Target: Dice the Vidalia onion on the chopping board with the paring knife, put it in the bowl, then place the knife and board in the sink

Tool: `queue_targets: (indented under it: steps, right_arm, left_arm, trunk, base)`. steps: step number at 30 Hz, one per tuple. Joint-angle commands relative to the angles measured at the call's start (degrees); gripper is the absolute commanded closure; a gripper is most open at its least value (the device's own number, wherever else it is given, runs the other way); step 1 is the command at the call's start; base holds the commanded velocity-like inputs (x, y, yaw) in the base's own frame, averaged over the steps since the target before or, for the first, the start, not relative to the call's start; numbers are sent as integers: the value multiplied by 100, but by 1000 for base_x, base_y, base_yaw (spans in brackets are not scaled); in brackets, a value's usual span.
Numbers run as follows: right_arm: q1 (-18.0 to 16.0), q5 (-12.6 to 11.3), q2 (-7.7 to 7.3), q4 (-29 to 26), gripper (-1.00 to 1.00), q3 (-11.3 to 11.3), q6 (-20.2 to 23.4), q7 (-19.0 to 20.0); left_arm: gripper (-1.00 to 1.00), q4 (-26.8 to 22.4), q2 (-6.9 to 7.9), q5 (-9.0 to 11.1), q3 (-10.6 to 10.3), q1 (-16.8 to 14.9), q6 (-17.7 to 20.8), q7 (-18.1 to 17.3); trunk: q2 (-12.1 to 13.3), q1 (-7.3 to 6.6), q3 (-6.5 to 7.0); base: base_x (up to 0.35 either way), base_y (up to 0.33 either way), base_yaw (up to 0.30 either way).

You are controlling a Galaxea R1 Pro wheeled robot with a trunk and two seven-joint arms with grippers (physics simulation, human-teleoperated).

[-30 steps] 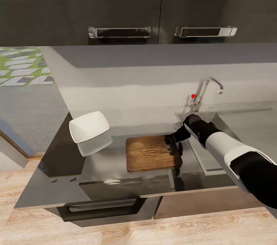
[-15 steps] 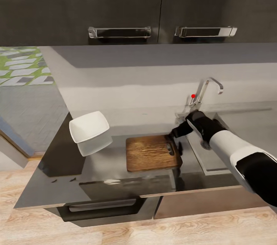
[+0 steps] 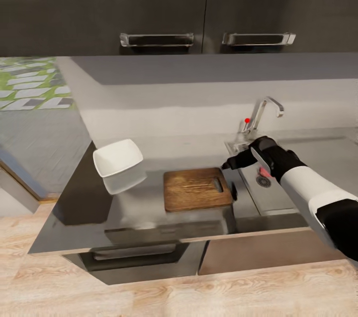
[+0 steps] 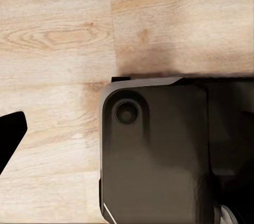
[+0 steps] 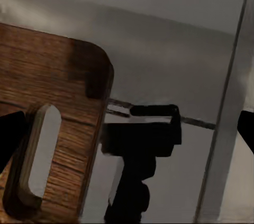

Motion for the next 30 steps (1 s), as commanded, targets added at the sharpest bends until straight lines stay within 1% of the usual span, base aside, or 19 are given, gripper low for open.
queue_targets:
  steps: [1, 6, 30]
  right_arm:
    - [-7, -57, -11, -9, -100, 0, 20, -17]
    - [-7, -52, -10, -8, -100, -57, 14, -23]
    - [-7, -33, 2, 78, -100, -62, 5, -11]
  left_arm:
    - [-100, -3, 1, -1, -3, -1, -14, 0]
    - [-100, -3, 1, -1, 0, -1, -14, 0]
    - [-100, -3, 1, -1, -2, -1, -14, 0]
  trunk:
    - [-11, 0, -11]
    - [-11, 0, -11]
    - [-11, 0, -11]
  base:
    - [-317, 0, 0]
    - [-327, 0, 0]
    - [-334, 0, 0]
